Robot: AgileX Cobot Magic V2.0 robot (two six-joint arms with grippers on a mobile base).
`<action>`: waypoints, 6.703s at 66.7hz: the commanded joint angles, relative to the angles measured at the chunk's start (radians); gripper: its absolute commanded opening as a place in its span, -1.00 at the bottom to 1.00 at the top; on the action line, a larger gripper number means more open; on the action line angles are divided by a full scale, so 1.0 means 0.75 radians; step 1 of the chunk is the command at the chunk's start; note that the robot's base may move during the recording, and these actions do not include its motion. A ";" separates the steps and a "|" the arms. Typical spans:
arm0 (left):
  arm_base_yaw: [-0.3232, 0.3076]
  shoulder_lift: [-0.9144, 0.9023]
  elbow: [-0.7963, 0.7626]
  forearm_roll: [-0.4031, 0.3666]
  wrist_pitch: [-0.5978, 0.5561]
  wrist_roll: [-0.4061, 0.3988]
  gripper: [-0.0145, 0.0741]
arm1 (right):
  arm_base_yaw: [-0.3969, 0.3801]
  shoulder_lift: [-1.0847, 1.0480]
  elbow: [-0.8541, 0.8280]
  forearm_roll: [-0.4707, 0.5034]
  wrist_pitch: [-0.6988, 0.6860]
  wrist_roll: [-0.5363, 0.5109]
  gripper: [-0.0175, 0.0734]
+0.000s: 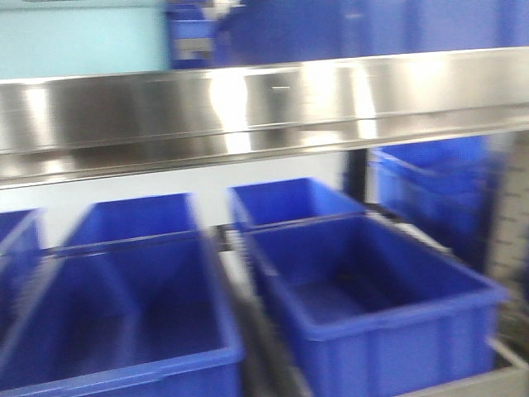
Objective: Move two blue bins to right shelf middle
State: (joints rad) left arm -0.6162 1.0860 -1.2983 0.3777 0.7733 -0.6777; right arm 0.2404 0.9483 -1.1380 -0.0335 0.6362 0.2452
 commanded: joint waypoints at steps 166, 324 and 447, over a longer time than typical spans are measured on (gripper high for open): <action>0.016 -0.022 -0.015 0.109 -0.010 0.005 -0.92 | -0.022 -0.017 -0.022 -0.078 -0.032 0.002 -0.98; -0.309 0.243 -0.318 0.474 0.441 -0.246 -0.92 | 0.510 0.262 -0.286 -0.731 0.363 0.705 -0.92; -0.176 0.275 -0.385 0.079 0.597 -0.080 0.04 | 0.510 0.345 -0.421 -0.258 0.780 0.611 0.15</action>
State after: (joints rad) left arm -0.7499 1.2722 -1.5655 0.4538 1.2092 -0.7701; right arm 0.6216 1.1884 -1.4463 -0.2906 1.2149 0.7322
